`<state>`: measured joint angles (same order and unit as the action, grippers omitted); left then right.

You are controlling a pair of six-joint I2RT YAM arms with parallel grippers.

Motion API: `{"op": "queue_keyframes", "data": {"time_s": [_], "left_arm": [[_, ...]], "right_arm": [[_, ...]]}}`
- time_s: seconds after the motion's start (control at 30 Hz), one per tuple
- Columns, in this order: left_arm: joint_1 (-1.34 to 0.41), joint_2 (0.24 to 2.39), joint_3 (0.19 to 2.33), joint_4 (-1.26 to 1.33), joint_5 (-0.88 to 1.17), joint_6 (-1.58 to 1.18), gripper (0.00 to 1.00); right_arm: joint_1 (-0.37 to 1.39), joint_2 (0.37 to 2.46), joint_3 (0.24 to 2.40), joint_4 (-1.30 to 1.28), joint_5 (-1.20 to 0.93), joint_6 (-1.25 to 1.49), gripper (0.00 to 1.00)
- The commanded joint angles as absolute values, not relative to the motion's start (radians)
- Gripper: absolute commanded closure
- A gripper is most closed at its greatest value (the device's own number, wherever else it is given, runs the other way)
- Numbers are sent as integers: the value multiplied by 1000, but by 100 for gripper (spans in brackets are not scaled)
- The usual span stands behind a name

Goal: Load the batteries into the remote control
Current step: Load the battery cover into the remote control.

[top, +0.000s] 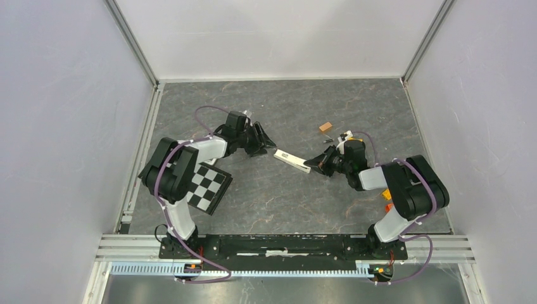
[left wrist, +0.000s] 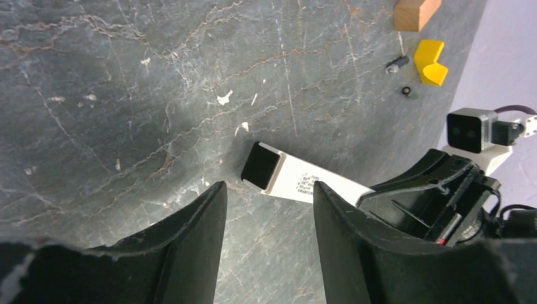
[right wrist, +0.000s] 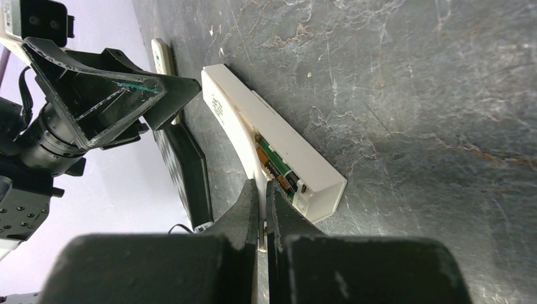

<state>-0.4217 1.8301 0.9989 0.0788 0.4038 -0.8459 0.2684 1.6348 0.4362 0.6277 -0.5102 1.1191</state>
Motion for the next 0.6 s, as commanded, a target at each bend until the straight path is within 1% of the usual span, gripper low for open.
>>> {"op": "queue_keyframes", "data": {"time_s": [0.0, 0.17, 0.33, 0.57], "left_arm": [[-441, 1865, 1072, 24, 356, -759, 41], [-454, 1905, 1102, 21, 345, -714, 40], [-476, 1943, 1109, 25, 376, -687, 40], [-493, 1958, 1083, 29, 394, -651, 47]], "right_arm": [[265, 1614, 446, 493, -418, 1056, 100], [264, 1600, 440, 463, -399, 1047, 100], [265, 1600, 440, 456, -399, 1045, 100], [265, 1593, 439, 454, -398, 1046, 100]]}}
